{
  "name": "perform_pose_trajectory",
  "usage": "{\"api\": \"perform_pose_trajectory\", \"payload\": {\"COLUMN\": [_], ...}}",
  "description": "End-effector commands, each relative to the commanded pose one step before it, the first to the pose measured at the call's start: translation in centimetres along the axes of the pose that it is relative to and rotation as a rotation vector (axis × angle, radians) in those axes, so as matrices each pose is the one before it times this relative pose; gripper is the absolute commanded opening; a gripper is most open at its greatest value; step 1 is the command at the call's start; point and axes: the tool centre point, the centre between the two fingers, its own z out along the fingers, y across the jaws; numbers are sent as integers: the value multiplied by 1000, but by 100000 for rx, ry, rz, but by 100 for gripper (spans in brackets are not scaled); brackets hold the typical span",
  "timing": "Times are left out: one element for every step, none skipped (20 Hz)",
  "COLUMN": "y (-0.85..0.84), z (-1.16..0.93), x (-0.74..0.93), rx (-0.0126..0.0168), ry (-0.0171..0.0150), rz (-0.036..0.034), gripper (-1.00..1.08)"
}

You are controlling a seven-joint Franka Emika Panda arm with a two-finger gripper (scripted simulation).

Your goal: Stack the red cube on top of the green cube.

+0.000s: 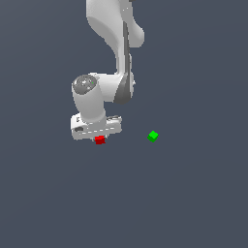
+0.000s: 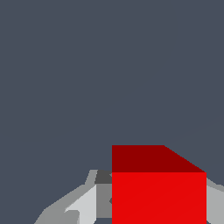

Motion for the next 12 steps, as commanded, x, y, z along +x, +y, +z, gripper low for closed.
{"api": "perform_pose_trajectory", "payload": {"y": [-20,8,-36,-110,-183,-259,-337,-418,-500,-580,-658,-734], "z": [-312,162,7,22,37,52,67,83,100,116,131,146], "x": [5,11,-3,-8,-14,-20,-26,-32,-37,-43,-48,-53], "rx": [46,-38,0,0,0,0,0,0,0,0,0,0], "ry": [-83,90,0,0,0,0,0,0,0,0,0,0], "rz": [-36,6,0,0,0,0,0,0,0,0,0,0], "gripper": [-100,-100,-100,-100,-100,-100,-100,-100,-100,-100,-100,-100]}}
